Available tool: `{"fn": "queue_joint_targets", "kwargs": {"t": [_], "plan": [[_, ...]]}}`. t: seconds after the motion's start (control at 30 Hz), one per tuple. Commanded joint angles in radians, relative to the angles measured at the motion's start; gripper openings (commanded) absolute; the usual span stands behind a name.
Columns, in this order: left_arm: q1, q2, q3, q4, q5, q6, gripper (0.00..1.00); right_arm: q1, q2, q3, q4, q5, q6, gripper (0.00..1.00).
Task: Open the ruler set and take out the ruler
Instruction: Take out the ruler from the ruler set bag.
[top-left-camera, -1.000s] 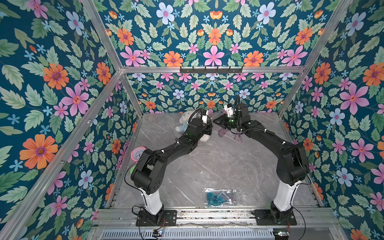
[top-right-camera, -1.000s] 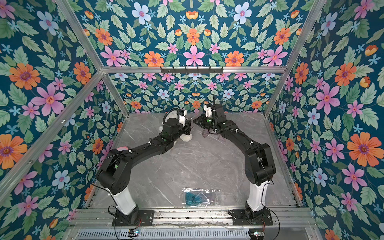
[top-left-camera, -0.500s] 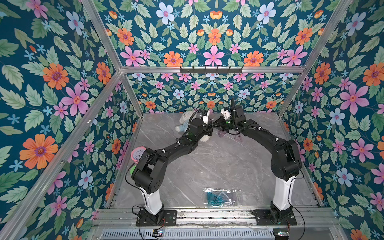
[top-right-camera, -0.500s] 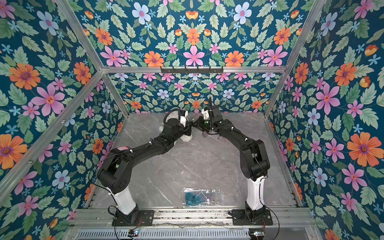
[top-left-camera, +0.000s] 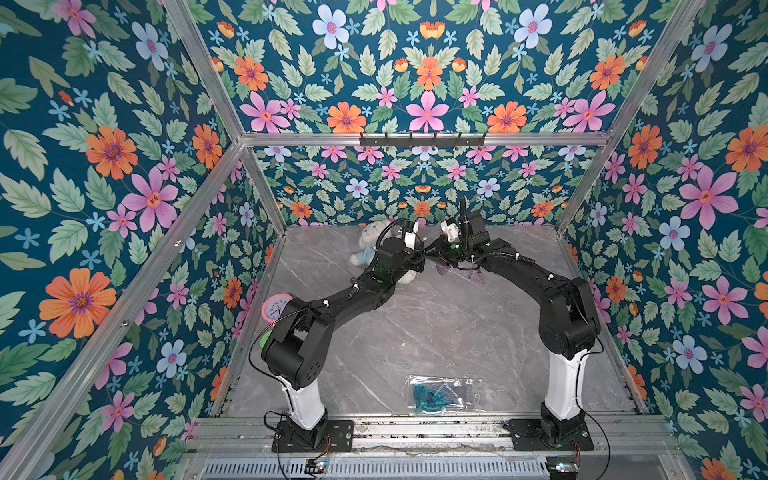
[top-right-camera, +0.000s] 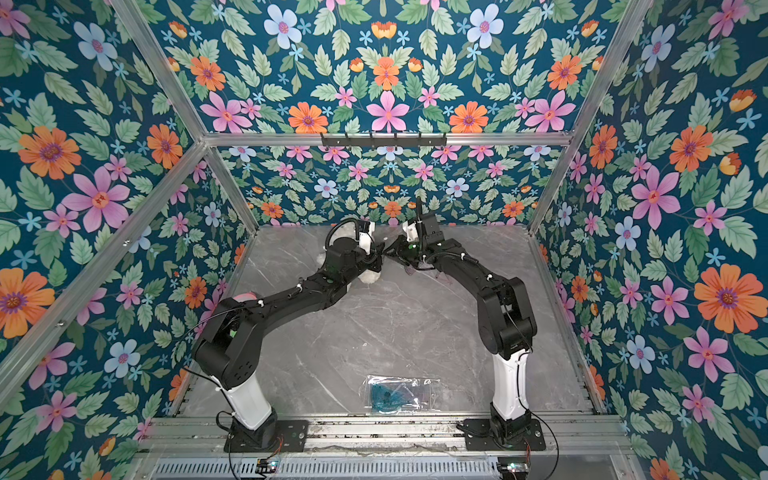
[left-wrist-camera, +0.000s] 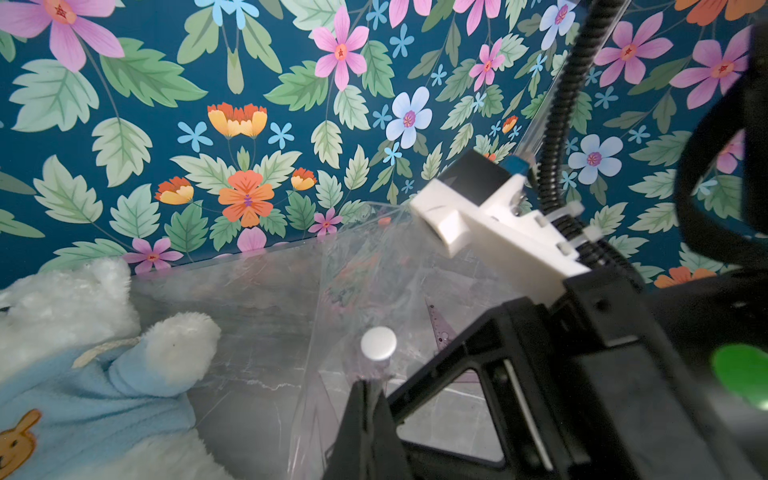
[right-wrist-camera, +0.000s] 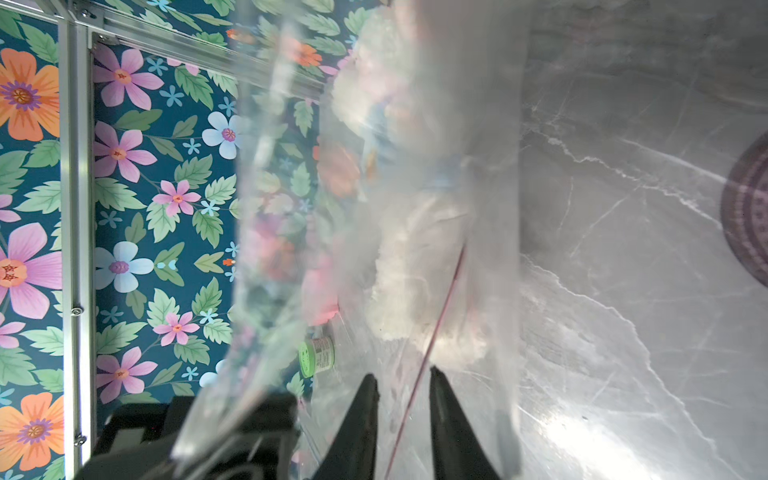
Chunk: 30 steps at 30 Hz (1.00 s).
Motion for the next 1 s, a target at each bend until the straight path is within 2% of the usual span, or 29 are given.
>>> {"fn": "queue_joint_targets", "kwargs": {"t": [0.0,0.47,0.97], "plan": [[-0.003,-0.011,0.000,0.048,0.000,0.002,0.00,0.002,0.009,0.007,-0.012,-0.017,-0.001,0.25],[-0.010,-0.001,-0.002,0.061,0.001,0.006,0.00,0.003,0.023,-0.008,0.058,-0.073,0.043,0.26],[-0.010,0.008,0.002,0.068,-0.022,0.006,0.00,0.008,0.022,-0.020,0.073,-0.102,0.047,0.20]]}}
